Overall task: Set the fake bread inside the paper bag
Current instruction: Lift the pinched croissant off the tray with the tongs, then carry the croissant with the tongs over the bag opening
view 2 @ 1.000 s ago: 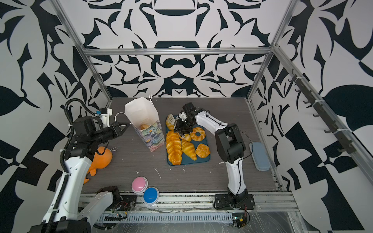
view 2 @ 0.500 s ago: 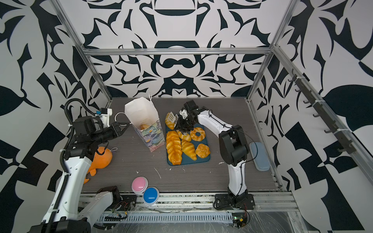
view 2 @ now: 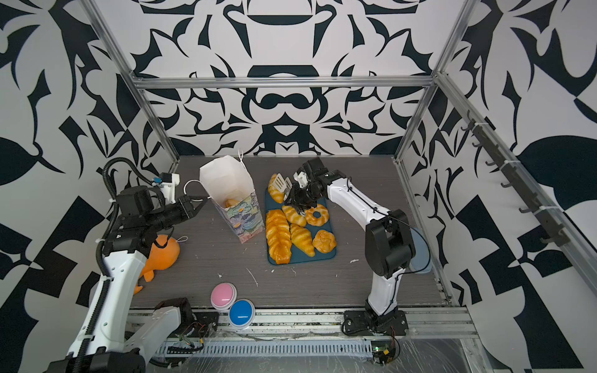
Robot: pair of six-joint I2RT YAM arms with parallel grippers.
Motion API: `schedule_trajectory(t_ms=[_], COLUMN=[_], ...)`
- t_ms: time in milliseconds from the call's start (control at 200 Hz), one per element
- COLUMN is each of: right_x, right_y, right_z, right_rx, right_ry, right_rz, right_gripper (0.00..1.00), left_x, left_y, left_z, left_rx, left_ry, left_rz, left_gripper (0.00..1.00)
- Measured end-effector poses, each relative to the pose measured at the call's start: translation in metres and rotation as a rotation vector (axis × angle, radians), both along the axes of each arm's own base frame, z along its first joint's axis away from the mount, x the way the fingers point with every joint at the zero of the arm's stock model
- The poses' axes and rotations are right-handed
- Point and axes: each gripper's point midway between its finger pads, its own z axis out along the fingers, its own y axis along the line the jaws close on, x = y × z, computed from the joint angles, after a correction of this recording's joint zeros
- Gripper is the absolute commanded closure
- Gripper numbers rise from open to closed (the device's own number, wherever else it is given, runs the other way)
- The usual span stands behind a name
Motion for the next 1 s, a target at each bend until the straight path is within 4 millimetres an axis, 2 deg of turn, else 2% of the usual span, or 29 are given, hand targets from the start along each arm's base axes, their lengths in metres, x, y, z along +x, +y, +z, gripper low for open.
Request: schedule_trajectory(t_ms=[220, 545, 1000], right_x=[-0.008, -0.02, -0.041], right_y=[-0.005, -0.012, -0.009], right_z=[0.022, 0.065, 0.124], right_rx=[0.014, 0.052, 0.177], right_ry=[-0.034, -0.119, -0.234], right_rz=[-0.001, -0.004, 0.053], right_gripper=[0.65, 0.65, 0.65], left_x=[0.0, -0.001, 0.0], left_y=[-0.001, -0.002, -0.002], left_z=[0.0, 0.001, -0.001], left_rx=[-0.003, -0.009, -0.016], left_ry=[0.0, 0.002, 0.011], left_rz=[-0.005, -0.01, -0.013], left_gripper=[1.0, 1.0, 1.0])
